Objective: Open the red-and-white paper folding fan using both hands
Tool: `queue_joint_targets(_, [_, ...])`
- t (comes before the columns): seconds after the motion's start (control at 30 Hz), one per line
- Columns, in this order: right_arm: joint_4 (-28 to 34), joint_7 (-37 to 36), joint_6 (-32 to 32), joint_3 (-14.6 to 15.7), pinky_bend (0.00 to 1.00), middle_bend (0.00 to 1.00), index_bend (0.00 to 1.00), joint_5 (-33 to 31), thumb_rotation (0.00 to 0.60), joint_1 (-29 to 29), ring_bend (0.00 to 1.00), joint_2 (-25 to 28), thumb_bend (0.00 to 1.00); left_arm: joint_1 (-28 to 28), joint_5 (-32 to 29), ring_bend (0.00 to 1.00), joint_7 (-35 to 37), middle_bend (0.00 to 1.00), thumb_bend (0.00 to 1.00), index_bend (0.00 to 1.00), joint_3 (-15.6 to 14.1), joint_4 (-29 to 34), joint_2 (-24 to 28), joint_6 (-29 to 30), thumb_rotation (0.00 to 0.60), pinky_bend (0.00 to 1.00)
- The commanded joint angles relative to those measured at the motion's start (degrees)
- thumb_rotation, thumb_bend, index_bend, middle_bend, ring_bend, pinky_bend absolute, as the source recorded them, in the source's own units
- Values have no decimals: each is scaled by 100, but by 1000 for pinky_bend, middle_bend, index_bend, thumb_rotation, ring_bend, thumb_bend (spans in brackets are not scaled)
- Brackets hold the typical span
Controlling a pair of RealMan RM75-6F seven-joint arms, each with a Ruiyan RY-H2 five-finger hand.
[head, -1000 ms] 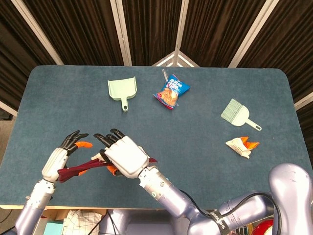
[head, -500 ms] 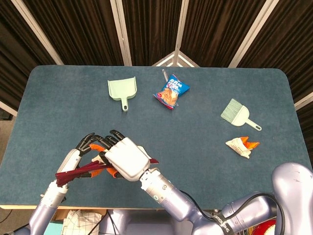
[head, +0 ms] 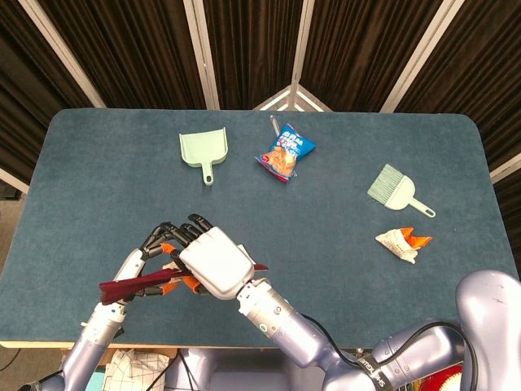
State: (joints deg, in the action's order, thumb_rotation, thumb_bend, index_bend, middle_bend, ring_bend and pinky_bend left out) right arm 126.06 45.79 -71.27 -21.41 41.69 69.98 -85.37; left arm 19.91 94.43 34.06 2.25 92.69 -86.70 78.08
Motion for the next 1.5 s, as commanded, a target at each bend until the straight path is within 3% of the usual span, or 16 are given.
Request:
queue_joint_targets(0.03, [17, -16, -8, 17, 170, 153, 701, 7, 600, -5, 250, 28, 485, 11, -7, 0, 77, 245, 489, 536, 13, -1, -46, 47, 600, 50])
queue_joint_targets(0.37, [49, -99, -8, 97, 170, 153, 702, 32, 600, -35, 250, 119, 485, -19, -129, 0, 61, 325, 595, 687, 83, -41, -180, 188, 600, 85])
queue_joint_targets(0.93, [107, -546, 27, 265, 170, 153, 720, 209, 600, -420, 250, 697, 487, -120, -64, 0, -92, 336, 596, 694, 131, -33, 179, 529, 600, 85])
queue_joint_targets(1.5, [-121, -1656, 372, 517, 170, 153, 725, 1080, 600, -1204, 250, 1738, 492, -191, 177, 0, -417, 336, 591, 687, 373, 177, 750, 1090, 600, 85])
